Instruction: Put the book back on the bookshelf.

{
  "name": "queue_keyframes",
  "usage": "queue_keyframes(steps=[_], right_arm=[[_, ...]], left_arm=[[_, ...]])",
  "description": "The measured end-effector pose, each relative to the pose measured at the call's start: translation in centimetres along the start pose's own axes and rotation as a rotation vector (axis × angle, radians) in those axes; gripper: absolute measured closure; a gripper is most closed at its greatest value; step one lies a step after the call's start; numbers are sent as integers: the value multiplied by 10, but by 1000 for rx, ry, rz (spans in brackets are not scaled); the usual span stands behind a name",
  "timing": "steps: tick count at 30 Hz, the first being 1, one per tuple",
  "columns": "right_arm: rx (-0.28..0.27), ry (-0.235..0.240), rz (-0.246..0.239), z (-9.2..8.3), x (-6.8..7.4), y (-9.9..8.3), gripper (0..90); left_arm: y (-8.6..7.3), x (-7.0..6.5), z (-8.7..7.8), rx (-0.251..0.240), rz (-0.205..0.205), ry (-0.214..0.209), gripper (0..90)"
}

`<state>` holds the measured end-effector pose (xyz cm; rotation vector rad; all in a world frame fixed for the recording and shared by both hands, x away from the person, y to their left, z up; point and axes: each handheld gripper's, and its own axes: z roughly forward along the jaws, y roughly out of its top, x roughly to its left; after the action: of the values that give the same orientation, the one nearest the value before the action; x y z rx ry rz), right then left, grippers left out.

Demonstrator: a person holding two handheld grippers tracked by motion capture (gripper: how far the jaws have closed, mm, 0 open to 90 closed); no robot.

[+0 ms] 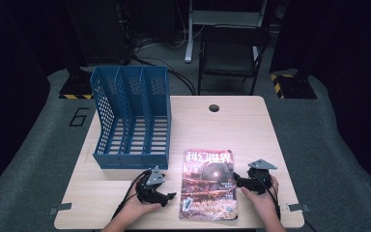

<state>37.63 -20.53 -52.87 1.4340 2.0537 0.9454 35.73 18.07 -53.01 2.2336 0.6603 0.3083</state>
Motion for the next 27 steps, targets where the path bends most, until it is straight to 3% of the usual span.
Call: queue_keyframes(steps=[3, 4, 6, 7, 8, 11, 16, 23, 27], right_arm=[[-7, 1, 9, -1, 0, -1, 222], [-8, 6, -11, -1, -2, -1, 222], [-4, 7, 18, -1, -1, -1, 222], [-7, 6, 13, -1, -1, -1, 224], [-10, 9, -22, -1, -2, -1, 226], [-6, 9, -2, -2, 0, -2, 230], [-14, 7, -7, -2, -2, -1, 280], [35, 15, -13, -7, -2, 2, 370], [54, 34, 19, -9, -4, 4, 398]], left_arm=[[0, -1, 0, -1, -16, -7, 161], [0, -1, 0, 5, -16, -2, 161], [0, -1, 0, 5, -17, -1, 161], [0, -1, 0, 5, -17, -1, 162], [0, -2, 0, 5, -17, -1, 162], [0, -2, 0, 4, -18, 0, 161], [0, -2, 0, 1, -12, 13, 164], [1, -6, 0, 2, -36, 27, 183], [4, -6, -3, 36, -37, 14, 189]])
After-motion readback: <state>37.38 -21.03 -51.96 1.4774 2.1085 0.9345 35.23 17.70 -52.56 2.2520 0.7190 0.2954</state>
